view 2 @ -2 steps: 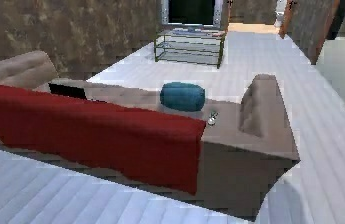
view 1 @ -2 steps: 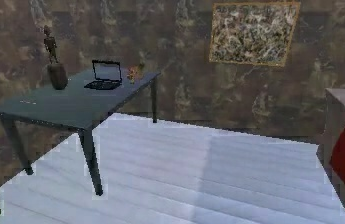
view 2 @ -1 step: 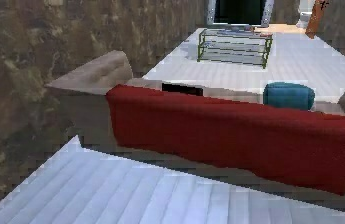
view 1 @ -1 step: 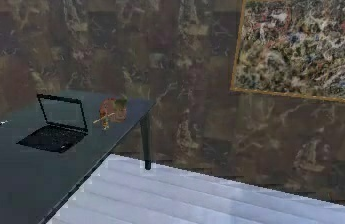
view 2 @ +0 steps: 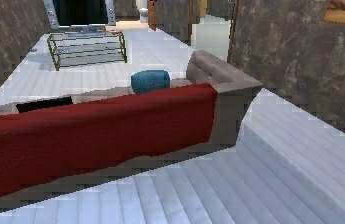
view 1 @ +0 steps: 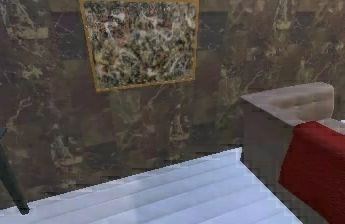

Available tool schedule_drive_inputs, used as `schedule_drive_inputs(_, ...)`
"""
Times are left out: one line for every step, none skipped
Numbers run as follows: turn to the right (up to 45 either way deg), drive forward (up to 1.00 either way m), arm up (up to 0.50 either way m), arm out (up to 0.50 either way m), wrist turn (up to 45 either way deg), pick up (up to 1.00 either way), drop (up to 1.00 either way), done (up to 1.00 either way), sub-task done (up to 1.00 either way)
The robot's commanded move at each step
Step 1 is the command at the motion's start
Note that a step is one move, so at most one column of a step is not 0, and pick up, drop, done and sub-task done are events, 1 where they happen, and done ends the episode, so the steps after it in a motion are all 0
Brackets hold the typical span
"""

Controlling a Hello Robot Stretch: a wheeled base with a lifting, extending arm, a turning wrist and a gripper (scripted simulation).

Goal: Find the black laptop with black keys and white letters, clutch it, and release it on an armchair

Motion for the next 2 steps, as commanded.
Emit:
schedule_drive_inputs(0.0, 0.05, 0.00, 0.00, 0.0, 0.00, 0.00, 0.00, 0.00)
schedule_drive_inputs(-45.0, 0.00, 0.00, 0.00, 0.0, 0.00, 0.00, 0.00, 0.00)
